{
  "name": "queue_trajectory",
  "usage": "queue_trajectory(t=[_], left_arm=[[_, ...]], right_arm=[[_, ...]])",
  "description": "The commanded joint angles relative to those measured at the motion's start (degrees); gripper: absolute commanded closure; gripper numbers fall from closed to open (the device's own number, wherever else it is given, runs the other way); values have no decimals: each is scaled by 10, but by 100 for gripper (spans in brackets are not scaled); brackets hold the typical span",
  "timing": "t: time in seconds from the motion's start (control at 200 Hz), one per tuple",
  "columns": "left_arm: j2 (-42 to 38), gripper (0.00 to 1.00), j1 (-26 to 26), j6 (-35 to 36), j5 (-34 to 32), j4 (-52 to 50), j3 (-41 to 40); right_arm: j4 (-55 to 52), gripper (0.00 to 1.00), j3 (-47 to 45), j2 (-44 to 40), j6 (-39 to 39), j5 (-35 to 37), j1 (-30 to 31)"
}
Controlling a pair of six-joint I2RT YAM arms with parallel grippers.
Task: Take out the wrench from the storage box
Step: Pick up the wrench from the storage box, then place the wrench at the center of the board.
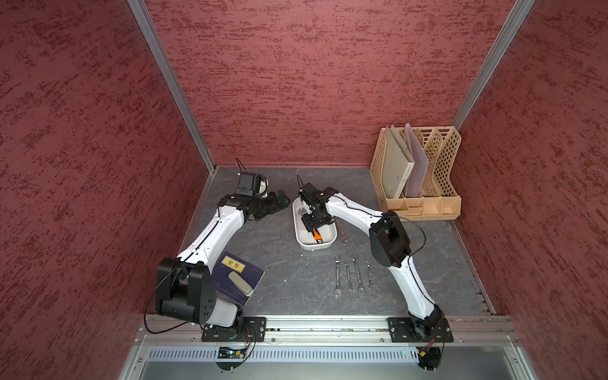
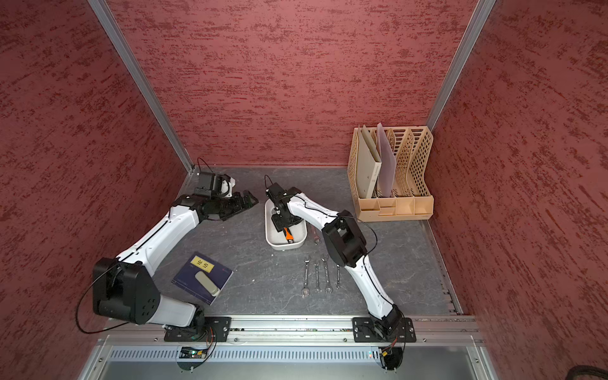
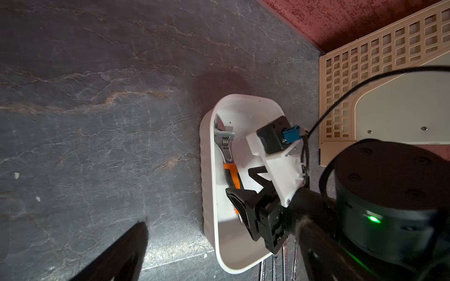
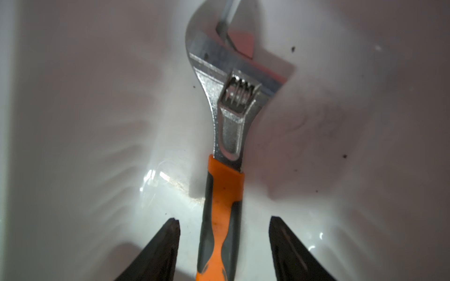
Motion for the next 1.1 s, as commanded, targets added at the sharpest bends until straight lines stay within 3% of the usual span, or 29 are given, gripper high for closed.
queue_trajectory(t=[0.0,0.245,0.381,0.886,1.097], left_arm=[[1,0,1,5,-5,3,7],[3,0,2,6,-3,4,6],[0,0,5,6,-5,3,5],[-17,0,6,5,-7,6,-1],[-26,0,4,4,-8,7,-1]], right_arm=[[-21,40,25,11,-6,27,5],[-8,61,45,62,11,49,14],[-16,78,56,70,29,62,19],[-34,87,144,-52,45,87,15],[-9,87,36,-166,48,121,-16]])
